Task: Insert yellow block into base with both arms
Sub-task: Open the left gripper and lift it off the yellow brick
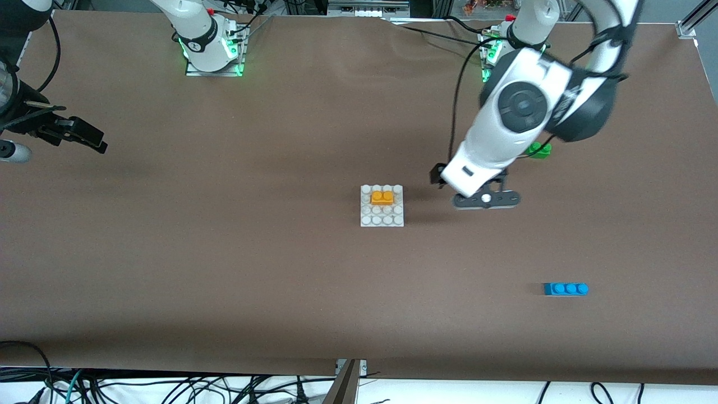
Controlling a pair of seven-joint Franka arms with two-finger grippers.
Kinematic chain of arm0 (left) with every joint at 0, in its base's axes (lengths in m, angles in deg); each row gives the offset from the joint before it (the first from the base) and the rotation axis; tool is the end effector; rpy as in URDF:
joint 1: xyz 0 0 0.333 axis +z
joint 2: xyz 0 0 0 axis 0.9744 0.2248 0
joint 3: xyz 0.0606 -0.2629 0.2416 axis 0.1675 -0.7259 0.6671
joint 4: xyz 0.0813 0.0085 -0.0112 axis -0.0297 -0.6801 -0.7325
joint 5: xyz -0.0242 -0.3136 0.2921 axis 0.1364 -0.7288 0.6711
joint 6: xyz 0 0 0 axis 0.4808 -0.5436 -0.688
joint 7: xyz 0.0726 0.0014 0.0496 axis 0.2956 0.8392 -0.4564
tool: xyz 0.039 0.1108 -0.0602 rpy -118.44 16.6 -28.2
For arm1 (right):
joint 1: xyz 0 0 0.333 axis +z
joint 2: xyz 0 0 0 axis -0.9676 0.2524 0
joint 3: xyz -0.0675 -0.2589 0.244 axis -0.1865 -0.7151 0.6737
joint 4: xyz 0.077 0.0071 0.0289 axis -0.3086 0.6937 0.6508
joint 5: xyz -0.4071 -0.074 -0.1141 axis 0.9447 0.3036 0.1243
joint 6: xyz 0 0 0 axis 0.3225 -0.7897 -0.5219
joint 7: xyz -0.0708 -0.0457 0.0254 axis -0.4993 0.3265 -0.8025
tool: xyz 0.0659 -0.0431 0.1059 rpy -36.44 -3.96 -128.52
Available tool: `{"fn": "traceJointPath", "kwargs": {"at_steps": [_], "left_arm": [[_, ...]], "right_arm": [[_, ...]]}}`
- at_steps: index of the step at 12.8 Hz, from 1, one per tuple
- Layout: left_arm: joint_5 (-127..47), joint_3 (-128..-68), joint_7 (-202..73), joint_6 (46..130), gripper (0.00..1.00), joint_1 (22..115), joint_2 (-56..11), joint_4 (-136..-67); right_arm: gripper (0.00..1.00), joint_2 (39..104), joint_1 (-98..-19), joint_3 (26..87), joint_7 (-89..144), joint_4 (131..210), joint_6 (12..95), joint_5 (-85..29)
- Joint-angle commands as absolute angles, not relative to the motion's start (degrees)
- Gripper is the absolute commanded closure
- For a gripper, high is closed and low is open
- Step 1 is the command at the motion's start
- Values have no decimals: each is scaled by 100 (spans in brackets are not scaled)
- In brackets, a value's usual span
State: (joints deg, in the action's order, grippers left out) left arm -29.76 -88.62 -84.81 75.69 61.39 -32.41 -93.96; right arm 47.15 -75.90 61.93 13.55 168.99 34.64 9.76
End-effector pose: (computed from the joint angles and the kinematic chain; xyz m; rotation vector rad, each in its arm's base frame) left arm 0.6253 -0.2748 0.4730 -3.1378 -0.0549 0.1010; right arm 0.5952 -0.0044 0.5979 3.1229 -0.2469 -0.0009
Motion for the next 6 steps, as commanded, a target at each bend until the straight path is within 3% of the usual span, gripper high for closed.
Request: {"fn": "traceJointPath", "kwargs": {"at_steps": [1, 3, 6], "left_arm": [[-3032, -8867, -7603, 7210, 0, 6653, -4355, -10138], [-3031, -8700, -7023, 6586, 0, 6970, -4839, -10138], [-3040, -8139, -6189, 6407, 0, 7103, -5403, -10435]], "right_arm": [[0, 4650, -7661, 6252, 1399, 16935, 3433, 934], [0, 4650, -7661, 6252, 1399, 16935, 3433, 934], [0, 4650, -7661, 6252, 1399, 16935, 3433, 934]]}}
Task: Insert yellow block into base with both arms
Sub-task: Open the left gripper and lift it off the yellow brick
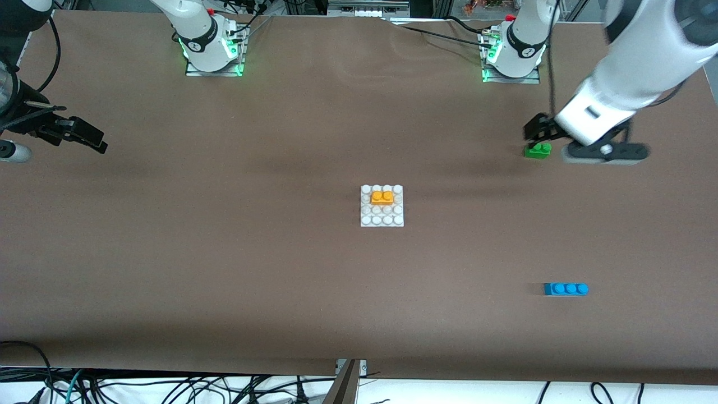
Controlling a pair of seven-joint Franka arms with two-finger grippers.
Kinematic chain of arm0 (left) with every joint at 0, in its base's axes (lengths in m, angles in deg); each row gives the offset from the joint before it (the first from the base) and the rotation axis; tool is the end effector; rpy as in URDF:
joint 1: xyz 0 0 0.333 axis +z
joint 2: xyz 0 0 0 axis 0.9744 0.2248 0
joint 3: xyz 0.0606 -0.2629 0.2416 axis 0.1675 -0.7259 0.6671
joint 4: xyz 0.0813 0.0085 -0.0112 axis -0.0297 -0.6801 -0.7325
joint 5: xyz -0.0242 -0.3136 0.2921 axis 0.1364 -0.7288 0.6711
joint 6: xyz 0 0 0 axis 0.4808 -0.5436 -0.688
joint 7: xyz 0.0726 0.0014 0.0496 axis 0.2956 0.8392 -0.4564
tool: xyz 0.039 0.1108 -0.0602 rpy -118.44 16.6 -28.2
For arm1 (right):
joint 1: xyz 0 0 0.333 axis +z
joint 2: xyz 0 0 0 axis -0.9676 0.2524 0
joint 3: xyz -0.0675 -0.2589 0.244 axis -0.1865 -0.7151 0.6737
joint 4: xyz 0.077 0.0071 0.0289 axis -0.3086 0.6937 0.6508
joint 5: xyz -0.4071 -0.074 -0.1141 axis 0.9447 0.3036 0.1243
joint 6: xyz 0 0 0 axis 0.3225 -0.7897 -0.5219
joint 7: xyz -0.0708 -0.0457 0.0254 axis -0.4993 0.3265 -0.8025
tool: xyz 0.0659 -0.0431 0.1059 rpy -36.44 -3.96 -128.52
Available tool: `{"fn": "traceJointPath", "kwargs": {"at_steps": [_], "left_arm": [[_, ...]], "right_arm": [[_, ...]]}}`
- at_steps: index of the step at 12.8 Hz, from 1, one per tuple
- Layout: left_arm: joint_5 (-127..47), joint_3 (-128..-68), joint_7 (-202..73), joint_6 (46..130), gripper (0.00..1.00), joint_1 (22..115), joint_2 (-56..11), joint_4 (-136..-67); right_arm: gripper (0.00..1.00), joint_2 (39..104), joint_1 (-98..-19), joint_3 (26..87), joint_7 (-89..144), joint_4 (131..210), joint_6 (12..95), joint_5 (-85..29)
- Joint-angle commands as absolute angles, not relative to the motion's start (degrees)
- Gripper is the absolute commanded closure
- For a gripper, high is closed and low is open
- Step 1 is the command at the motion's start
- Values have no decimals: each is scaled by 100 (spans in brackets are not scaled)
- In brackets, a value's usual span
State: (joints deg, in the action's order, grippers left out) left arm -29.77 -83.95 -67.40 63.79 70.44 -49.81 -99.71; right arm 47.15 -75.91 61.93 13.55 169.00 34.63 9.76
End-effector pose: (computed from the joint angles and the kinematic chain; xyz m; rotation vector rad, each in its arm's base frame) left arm 0.5684 -0.1089 0.5959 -3.1090 0.0473 0.0967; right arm 0.5951 -0.0045 0.5978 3.1229 -0.2471 -0.0015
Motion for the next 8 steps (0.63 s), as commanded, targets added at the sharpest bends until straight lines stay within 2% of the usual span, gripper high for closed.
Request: {"fn": "traceJointPath", "kwargs": {"at_steps": [1, 2, 8], "left_arm": [[-3066, -7911, -5985, 6425, 0, 7103, -5448, -10489], [-3197, -7760, -5949, 6425, 0, 7103, -5457, -10490], [-3339, -7820, -6001, 6346, 0, 7173, -5448, -10472]], "right_arm": [[0, 4650, -7661, 6252, 1399, 16935, 3433, 934], [0, 4650, -7661, 6252, 1399, 16935, 3433, 934], [0, 4650, -7661, 6252, 1399, 16935, 3433, 934]]}}
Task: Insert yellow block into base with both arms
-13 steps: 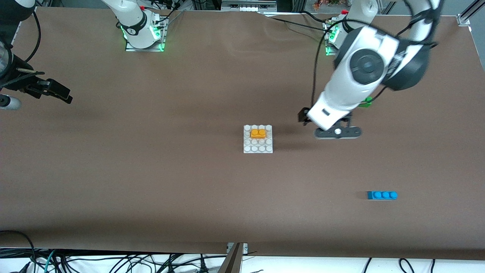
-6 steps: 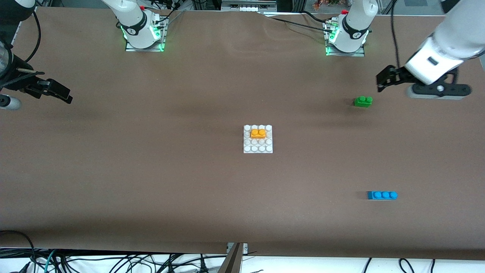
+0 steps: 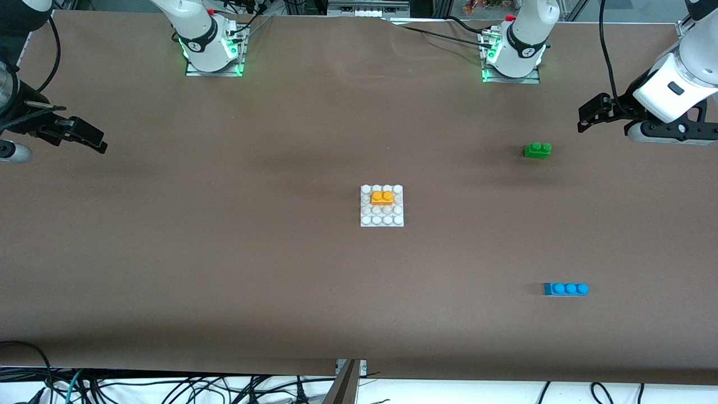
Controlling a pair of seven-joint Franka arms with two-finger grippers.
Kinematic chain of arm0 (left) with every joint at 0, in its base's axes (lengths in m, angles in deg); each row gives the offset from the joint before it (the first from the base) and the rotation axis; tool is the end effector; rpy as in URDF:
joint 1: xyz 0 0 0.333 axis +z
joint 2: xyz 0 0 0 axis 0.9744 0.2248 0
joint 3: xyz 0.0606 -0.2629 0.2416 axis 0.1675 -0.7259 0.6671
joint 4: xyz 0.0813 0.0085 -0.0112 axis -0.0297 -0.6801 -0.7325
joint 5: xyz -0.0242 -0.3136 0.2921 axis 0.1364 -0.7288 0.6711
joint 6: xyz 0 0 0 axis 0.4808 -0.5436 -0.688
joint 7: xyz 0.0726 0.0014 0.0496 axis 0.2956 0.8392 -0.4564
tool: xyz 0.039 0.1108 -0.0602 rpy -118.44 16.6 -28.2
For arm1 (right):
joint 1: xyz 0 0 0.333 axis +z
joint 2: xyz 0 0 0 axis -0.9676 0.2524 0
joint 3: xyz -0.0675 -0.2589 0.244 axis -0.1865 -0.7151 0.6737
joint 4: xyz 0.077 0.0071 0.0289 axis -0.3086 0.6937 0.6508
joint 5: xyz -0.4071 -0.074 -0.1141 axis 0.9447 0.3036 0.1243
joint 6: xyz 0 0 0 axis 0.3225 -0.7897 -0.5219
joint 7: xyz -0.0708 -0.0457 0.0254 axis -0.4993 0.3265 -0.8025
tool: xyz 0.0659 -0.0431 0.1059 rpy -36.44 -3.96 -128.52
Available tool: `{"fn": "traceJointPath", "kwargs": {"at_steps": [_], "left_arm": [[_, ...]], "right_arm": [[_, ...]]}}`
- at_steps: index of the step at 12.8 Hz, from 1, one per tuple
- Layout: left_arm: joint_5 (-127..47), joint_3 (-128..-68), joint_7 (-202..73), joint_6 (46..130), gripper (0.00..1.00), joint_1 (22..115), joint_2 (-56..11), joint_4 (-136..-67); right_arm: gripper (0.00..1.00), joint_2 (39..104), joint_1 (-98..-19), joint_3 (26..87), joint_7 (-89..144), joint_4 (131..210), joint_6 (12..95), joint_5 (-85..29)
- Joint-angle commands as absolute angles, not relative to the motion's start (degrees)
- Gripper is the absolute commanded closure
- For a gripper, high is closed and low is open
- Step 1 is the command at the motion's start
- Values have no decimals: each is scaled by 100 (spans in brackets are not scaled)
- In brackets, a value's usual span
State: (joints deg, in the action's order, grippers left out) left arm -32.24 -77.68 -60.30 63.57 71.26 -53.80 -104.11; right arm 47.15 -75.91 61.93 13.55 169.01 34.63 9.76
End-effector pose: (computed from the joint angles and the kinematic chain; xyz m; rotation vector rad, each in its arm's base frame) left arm 0.5504 -0.0403 0.5962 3.1140 -0.0431 -0.1231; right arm 0.5951 -0.0045 0.5977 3.1229 -0.2471 -0.0017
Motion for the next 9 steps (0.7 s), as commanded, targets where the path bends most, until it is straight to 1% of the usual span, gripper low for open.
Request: {"fn": "traceJointPath", "kwargs": {"at_steps": [1, 9], "left_arm": [[-3330, -7820, -6018, 6293, 0, 7173, -5448, -10472], [-3278, -7812, -6449, 6232, 0, 7173, -5457, -10428]], "right_arm": [[0, 4650, -7661, 6252, 1399, 16935, 3433, 934], [0, 4650, -7661, 6260, 1399, 16926, 3433, 934]]}}
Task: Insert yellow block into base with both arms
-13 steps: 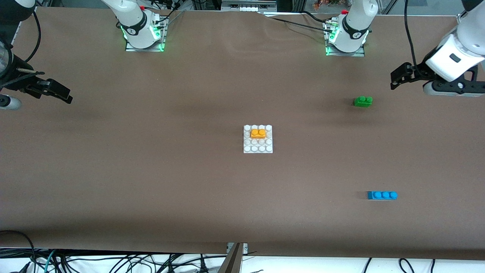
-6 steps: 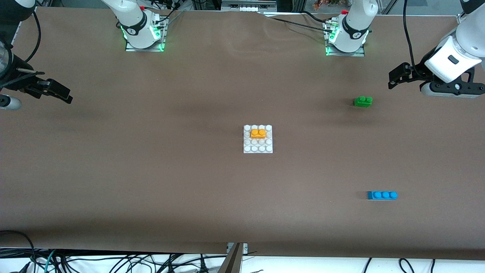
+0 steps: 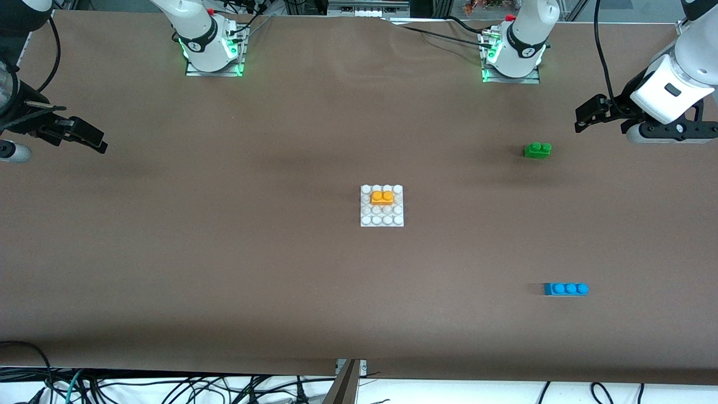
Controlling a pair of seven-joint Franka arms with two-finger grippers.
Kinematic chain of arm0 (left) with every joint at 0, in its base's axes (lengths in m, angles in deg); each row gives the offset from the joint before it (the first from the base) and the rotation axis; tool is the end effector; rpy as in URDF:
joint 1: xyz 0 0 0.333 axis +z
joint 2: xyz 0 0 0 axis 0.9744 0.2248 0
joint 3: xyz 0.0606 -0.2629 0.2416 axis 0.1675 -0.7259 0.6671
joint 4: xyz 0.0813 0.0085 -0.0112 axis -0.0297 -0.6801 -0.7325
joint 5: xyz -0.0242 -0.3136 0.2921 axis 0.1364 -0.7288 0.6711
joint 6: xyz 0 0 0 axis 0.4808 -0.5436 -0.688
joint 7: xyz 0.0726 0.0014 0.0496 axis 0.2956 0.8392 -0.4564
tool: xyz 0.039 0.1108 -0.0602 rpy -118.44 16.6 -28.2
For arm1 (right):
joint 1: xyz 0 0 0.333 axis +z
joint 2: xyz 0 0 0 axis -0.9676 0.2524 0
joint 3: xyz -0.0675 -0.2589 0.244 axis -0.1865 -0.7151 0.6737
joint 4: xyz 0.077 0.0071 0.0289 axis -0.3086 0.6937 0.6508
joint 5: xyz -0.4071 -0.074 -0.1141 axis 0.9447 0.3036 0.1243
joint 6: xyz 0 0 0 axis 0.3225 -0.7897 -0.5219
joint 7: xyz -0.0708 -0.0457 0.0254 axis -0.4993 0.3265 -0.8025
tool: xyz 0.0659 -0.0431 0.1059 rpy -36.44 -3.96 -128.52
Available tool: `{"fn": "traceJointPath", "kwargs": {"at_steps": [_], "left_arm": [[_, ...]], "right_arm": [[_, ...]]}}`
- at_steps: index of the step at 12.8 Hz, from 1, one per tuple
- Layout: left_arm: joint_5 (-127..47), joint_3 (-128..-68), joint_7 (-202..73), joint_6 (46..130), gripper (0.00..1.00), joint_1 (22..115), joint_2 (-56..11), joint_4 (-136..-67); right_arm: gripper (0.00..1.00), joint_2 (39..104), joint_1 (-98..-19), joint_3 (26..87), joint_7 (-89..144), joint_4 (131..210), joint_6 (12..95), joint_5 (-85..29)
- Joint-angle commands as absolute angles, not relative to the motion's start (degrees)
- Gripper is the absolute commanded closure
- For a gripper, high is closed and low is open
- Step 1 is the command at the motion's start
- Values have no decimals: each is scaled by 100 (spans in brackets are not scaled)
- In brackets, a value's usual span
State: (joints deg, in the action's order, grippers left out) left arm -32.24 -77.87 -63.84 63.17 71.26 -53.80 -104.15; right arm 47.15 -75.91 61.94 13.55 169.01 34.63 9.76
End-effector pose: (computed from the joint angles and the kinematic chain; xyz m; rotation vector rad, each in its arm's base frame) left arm 0.5492 -0.0421 0.5953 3.1169 0.0479 -0.1363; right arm 0.5951 -0.0044 0.5977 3.1229 -0.2469 -0.0017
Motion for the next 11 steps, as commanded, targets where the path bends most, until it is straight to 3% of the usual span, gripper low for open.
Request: {"fn": "traceJointPath", "kwargs": {"at_steps": [1, 11], "left_arm": [[-3278, -7803, -6449, 6231, 0, 7173, -5457, -10428], [-3260, -7785, -6537, 6231, 0, 7182, -5440, -10402]], "right_arm": [[0, 4650, -7661, 6261, 1399, 16926, 3433, 934], [0, 4650, -7661, 6261, 1399, 16935, 3433, 934]]}}
